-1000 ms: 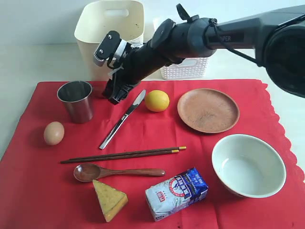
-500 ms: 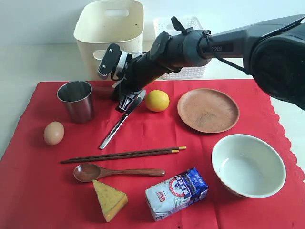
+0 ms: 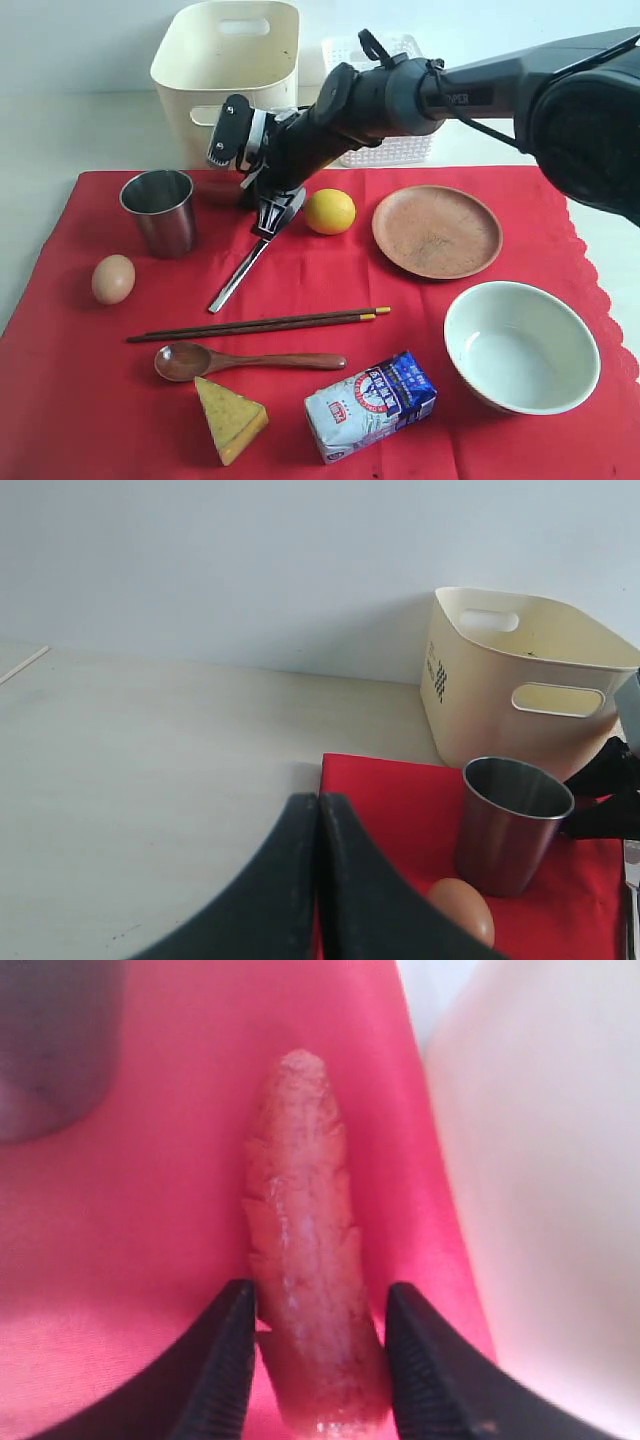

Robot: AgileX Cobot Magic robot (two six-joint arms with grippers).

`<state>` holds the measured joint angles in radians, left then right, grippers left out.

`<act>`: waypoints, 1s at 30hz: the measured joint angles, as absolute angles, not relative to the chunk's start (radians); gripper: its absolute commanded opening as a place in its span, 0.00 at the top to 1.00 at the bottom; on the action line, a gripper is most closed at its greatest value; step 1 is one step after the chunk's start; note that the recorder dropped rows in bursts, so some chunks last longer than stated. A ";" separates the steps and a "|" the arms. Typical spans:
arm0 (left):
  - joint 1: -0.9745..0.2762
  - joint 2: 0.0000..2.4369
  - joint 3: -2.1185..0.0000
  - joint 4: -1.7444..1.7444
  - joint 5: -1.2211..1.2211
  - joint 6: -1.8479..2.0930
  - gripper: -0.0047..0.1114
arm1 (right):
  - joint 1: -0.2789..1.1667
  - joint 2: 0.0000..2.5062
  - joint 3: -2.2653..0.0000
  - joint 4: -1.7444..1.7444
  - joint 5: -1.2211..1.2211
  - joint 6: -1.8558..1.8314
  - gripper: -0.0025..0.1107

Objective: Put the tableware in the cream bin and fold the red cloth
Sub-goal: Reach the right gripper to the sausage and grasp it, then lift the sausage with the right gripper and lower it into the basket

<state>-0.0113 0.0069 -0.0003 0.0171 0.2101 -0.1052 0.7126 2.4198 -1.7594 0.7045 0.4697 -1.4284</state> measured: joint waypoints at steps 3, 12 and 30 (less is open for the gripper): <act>-0.011 0.007 0.000 0.017 0.210 -0.105 0.94 | 0.713 2.400 -1.759 0.700 0.507 -1.428 0.98; -0.011 0.007 0.000 0.017 0.210 -0.105 0.94 | 0.713 2.263 -1.759 0.590 0.640 -1.299 0.98; -0.011 0.007 0.000 0.017 0.210 -0.105 0.94 | 0.646 2.004 -1.759 0.288 0.964 -1.012 0.98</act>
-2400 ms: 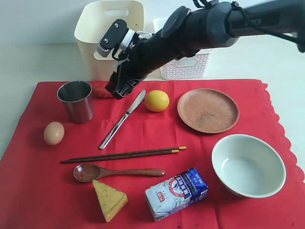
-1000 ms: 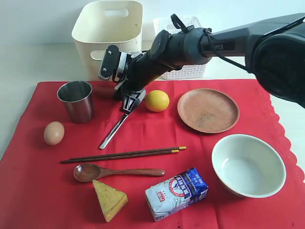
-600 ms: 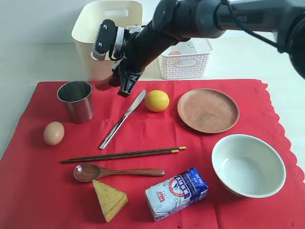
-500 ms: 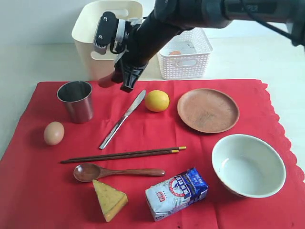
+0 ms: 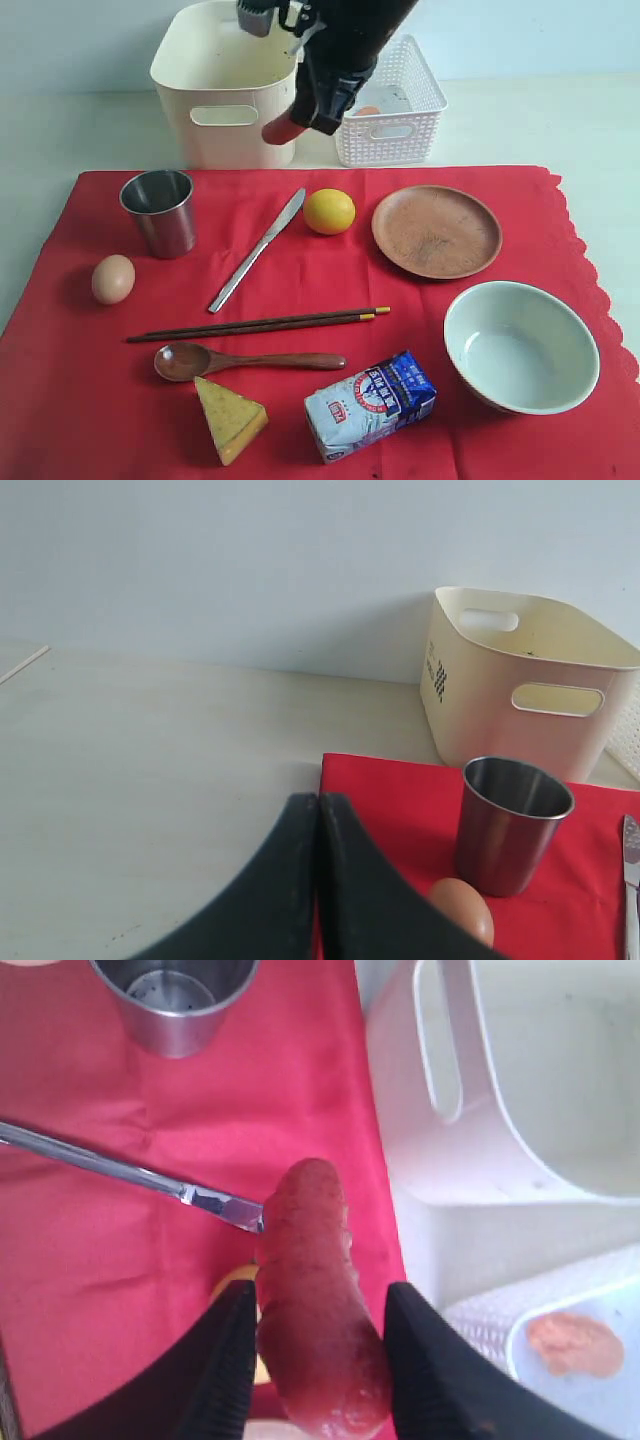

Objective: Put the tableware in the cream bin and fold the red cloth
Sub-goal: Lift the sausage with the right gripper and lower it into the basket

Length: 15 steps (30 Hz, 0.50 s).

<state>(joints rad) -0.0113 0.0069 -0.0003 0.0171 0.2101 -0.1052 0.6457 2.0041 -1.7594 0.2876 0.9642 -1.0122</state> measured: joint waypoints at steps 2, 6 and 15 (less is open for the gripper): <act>-0.011 0.007 0.000 0.017 0.210 -0.105 0.94 | 0.607 1.988 -1.759 0.286 0.990 -0.990 0.98; -0.011 0.007 0.000 0.017 0.210 -0.105 0.94 | 0.525 1.978 -1.759 0.280 1.001 -0.941 0.98; -0.011 0.007 0.000 0.017 0.210 -0.105 0.94 | 0.381 2.025 -1.759 0.278 0.895 -0.786 0.98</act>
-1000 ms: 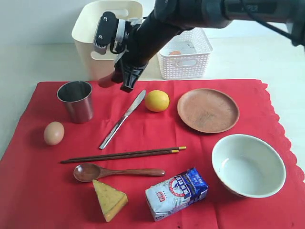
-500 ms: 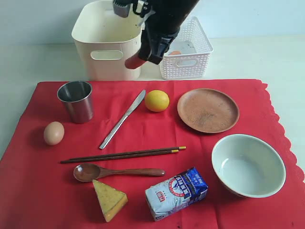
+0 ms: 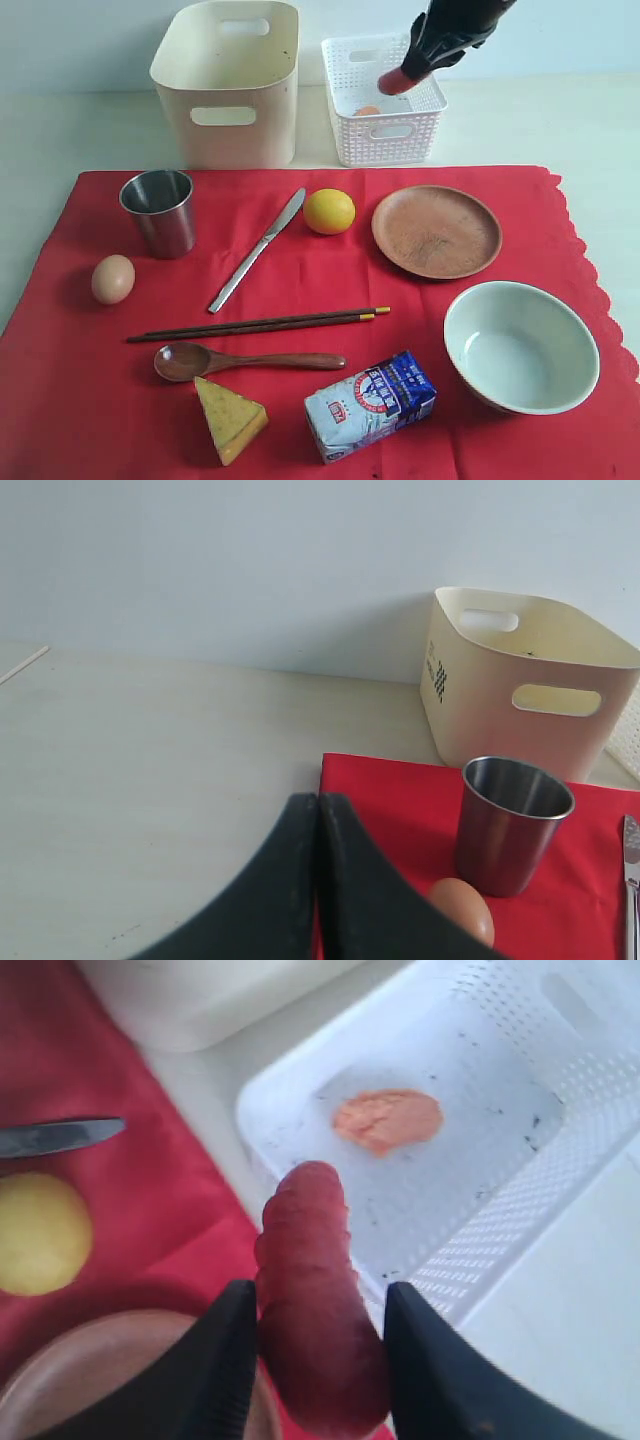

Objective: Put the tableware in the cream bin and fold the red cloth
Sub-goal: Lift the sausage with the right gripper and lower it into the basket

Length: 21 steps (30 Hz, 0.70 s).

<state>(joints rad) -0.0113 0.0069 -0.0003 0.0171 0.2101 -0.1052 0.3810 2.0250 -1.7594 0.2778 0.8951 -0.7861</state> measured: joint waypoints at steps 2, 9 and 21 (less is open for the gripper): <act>-0.011 0.007 0.000 0.017 0.210 -0.105 0.94 | 0.365 2.043 -1.759 0.278 0.854 -0.751 0.98; -0.011 0.007 0.000 0.017 0.210 -0.105 0.94 | 0.354 2.131 -1.759 0.285 0.698 -0.687 0.98; -0.011 0.007 0.000 0.017 0.210 -0.105 0.94 | 0.354 2.262 -1.759 0.330 0.368 -0.431 0.62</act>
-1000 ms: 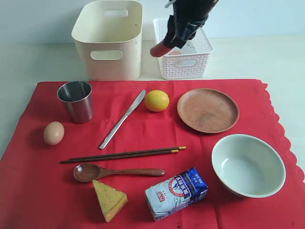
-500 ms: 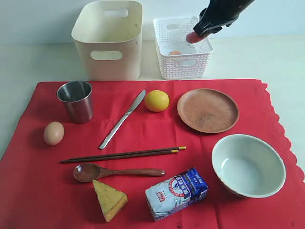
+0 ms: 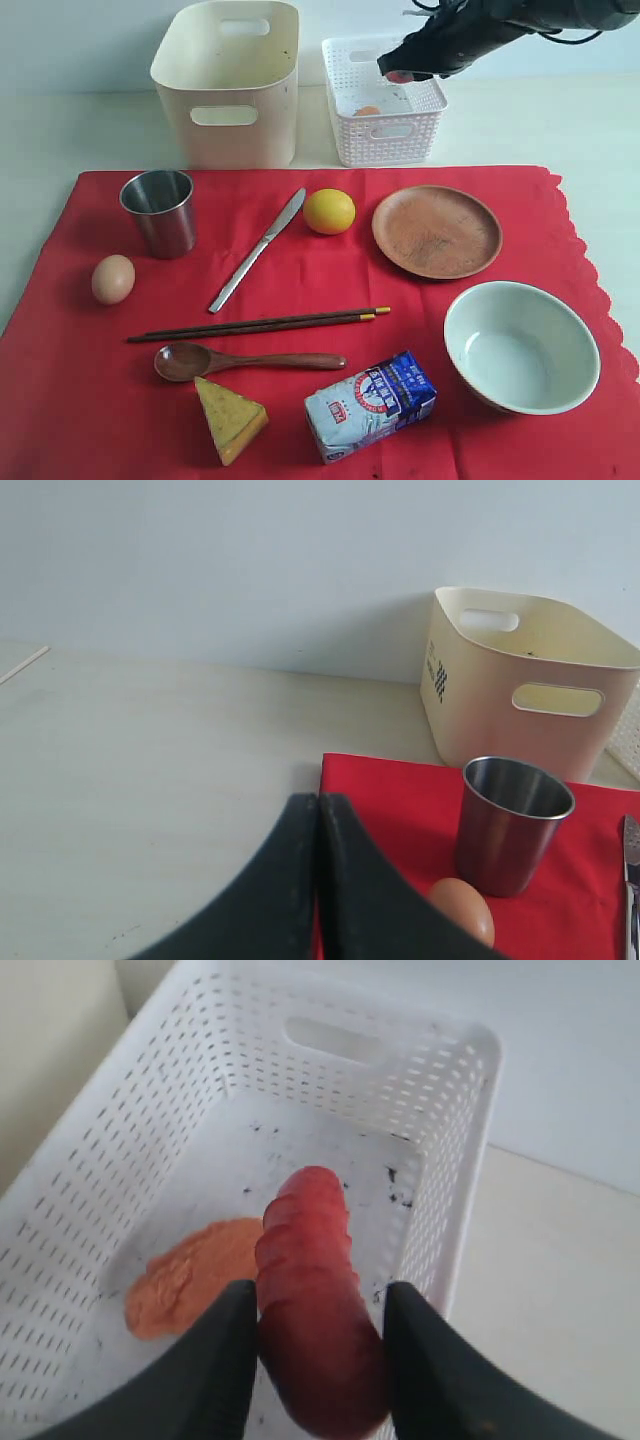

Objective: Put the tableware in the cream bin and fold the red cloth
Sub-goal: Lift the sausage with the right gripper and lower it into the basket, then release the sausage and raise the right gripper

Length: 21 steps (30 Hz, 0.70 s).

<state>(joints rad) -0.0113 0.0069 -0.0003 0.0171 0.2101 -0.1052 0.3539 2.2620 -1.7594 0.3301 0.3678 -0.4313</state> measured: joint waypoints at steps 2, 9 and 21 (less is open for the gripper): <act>-0.011 0.007 0.000 0.017 0.210 -0.105 0.94 | 0.354 2.273 -1.759 0.332 0.352 -0.415 0.51; -0.011 0.007 0.000 0.017 0.210 -0.105 0.94 | 0.354 2.277 -1.759 0.338 0.335 -0.386 0.29; -0.011 0.007 0.000 0.017 0.210 -0.105 0.94 | 0.354 2.054 -1.759 0.325 0.616 -0.343 0.29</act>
<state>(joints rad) -0.0113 0.0069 -0.0003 0.0171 0.2101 -0.1052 0.3539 2.0539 -1.7594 0.3253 0.6165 -0.3429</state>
